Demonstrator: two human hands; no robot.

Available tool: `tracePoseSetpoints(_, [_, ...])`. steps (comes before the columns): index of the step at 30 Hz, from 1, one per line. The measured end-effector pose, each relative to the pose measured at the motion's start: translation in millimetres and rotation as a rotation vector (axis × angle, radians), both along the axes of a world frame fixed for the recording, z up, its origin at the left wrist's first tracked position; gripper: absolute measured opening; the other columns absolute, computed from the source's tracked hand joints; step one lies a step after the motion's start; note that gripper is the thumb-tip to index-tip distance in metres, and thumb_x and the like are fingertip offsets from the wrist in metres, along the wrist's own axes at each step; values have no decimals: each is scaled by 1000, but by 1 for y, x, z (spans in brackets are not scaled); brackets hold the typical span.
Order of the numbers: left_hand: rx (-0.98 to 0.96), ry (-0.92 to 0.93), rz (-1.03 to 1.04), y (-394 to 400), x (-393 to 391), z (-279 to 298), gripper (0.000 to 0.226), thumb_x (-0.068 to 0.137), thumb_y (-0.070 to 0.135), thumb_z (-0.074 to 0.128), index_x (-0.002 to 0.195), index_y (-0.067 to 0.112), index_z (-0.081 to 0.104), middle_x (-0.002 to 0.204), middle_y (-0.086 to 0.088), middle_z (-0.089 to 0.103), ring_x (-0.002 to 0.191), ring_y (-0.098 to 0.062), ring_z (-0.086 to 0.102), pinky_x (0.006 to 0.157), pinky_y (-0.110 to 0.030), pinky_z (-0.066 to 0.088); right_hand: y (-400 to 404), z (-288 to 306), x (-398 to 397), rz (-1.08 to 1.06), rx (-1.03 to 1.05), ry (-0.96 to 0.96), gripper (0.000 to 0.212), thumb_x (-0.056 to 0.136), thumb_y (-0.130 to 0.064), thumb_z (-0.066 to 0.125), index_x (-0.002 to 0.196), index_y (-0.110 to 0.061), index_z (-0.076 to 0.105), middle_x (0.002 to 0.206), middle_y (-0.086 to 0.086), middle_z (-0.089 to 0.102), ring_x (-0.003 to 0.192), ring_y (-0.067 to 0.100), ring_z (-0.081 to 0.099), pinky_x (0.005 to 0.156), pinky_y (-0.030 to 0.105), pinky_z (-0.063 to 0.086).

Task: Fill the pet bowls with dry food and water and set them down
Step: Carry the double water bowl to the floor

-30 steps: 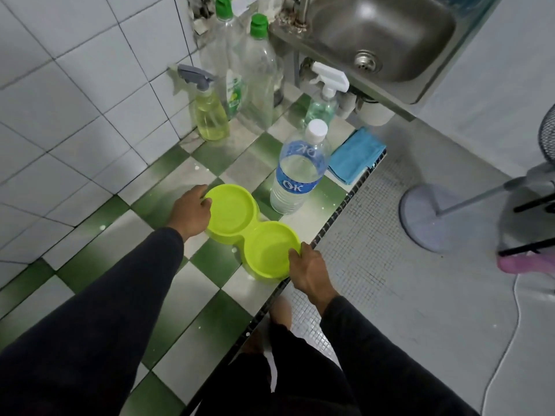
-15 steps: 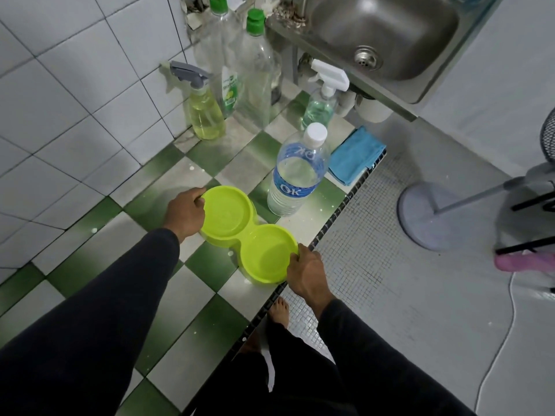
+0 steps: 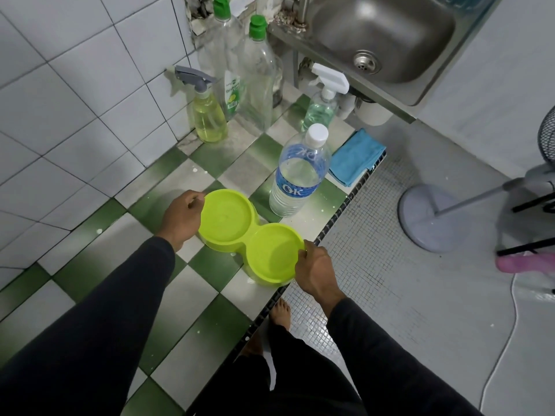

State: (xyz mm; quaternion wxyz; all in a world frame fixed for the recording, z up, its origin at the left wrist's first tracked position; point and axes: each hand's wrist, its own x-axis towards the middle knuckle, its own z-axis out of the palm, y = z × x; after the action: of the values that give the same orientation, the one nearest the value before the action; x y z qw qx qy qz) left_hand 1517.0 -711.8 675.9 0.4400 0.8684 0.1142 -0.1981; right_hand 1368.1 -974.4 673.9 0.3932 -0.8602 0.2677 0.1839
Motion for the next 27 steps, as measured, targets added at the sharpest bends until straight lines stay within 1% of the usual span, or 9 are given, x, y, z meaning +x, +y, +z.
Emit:
tracePoseSetpoints(3, [-159,65,93,11,-6,-3,26,100,51,51,106,31,66,115,-4,69,109,-32,66,94,-60,56,-4,10,1,42,-27,-30,33,106,-11,41,131,4,57,119,25,58,96,31,54,74,23,33])
tracePoseSetpoints(5, [-233,89,127,13,-11,0,32,100,58,49,113,34,66,121,-3,68,112,-30,64,95,-60,55,-7,11,2,52,-38,-38,34,106,-13,41,132,2,58,120,24,60,99,33,58,74,23,34])
tracePoseSetpoints(8, [-301,113,157,9,-22,16,39,102,59,46,130,38,63,130,3,66,119,-25,62,99,-56,53,-8,12,5,55,-33,-62,32,106,-14,43,126,1,63,115,23,65,96,34,63,72,24,39])
tracePoseSetpoints(11, [-365,118,176,9,-31,24,40,104,58,44,133,38,64,131,3,67,120,-25,63,98,-54,54,-8,13,8,48,-23,-96,32,105,-16,44,122,0,65,110,23,68,92,36,67,74,30,50])
tracePoseSetpoints(16, [-417,72,365,14,-47,30,39,101,56,54,126,31,70,129,0,69,118,-28,64,102,-57,52,-6,18,10,12,-5,-178,41,103,-37,39,123,-14,66,109,16,64,95,28,61,82,33,48])
tracePoseSetpoints(19, [-439,47,477,17,-57,37,26,97,56,60,109,36,72,128,-1,68,119,-29,62,104,-56,51,-2,23,9,-36,24,-254,41,105,-42,39,125,-16,64,113,10,64,103,24,59,89,36,48])
tracePoseSetpoints(22, [-469,17,544,19,-67,43,25,92,60,63,98,39,75,124,-2,70,116,-29,65,101,-57,53,3,33,8,-108,130,-301,44,105,-49,40,135,-25,61,126,6,62,115,21,57,102,42,48])
tracePoseSetpoints(25, [-496,-18,609,17,-77,51,26,98,54,59,96,32,73,119,-4,71,113,-29,66,99,-55,55,13,45,7,-206,369,-309,44,106,-48,42,147,-34,51,145,-6,53,131,13,48,112,39,40])
tracePoseSetpoints(27, [-508,-36,643,16,-84,56,25,101,51,57,95,31,72,116,-2,71,113,-29,66,98,-53,56,21,52,7,-265,485,-322,47,105,-52,42,150,-38,45,151,-11,48,137,12,45,116,44,38])
